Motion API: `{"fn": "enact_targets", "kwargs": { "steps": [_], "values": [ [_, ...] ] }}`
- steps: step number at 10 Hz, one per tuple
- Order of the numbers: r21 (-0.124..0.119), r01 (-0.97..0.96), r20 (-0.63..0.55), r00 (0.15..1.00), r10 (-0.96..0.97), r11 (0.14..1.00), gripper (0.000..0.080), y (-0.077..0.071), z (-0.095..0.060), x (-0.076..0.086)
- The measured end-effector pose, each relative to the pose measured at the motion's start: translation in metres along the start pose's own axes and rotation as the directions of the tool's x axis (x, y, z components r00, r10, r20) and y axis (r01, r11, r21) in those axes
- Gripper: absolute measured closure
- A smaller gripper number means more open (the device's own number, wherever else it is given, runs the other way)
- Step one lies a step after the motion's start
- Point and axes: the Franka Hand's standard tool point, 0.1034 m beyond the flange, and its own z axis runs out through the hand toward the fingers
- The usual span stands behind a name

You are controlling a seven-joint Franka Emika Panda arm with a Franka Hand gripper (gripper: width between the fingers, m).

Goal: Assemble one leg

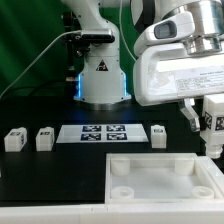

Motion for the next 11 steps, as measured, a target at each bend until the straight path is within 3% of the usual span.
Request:
{"fn": "enact_targets", "kwargs": {
  "steps": [6,11],
  "values": [
    [-0.022,0.052,-0.041,0.998,-0.053,0.998,0.0508,0.025,0.032,-0.003],
    [-0.013,0.056,-0.019,0.998,-0.056,0.998,0.0508,0.020,0.043,-0.015]
  ]
}}
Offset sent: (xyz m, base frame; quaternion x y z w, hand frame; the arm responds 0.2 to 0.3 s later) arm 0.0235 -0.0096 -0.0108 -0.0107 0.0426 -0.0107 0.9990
